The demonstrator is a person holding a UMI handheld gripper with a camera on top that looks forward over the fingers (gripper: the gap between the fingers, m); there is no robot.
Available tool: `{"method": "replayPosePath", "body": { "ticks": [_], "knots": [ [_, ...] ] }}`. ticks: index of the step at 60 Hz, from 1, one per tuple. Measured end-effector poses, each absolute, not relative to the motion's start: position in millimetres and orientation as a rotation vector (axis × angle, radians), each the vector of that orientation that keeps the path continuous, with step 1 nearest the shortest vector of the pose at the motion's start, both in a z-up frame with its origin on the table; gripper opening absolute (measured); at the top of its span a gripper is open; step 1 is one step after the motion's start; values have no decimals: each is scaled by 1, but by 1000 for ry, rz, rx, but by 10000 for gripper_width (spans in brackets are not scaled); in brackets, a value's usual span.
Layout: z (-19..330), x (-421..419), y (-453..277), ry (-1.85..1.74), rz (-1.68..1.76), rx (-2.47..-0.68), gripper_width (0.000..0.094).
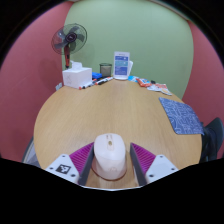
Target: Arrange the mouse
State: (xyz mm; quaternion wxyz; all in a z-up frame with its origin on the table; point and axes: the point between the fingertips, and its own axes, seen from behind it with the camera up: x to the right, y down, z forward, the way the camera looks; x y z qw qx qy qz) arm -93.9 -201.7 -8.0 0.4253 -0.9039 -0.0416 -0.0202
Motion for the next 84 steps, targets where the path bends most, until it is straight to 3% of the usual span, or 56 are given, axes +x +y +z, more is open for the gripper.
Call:
{"method": "replayPosePath", "body": {
  "ticks": [3,21,27,39,43,47,53,58,69,74,81,84],
  "knots": [
    [-10,-102,-198,-98,1,-2264,529],
    [5,-113,-191,-127,41,-2282,376],
    [60,-121,-175,-156,90,-2200,377],
    [234,-62,-101,-100,173,-1905,375],
    [271,-10,-67,-54,165,-1845,375],
    [282,55,-38,-5,134,-1826,374],
    [238,151,2,68,62,-1900,373],
    [158,215,8,103,-5,-2002,374],
    [30,269,2,86,-35,-2232,385],
    [2,275,0,90,-22,-2271,443],
    [-2,276,-7,60,-33,-2291,537],
    [3,276,-9,39,-45,-2297,671]
  ]
}}
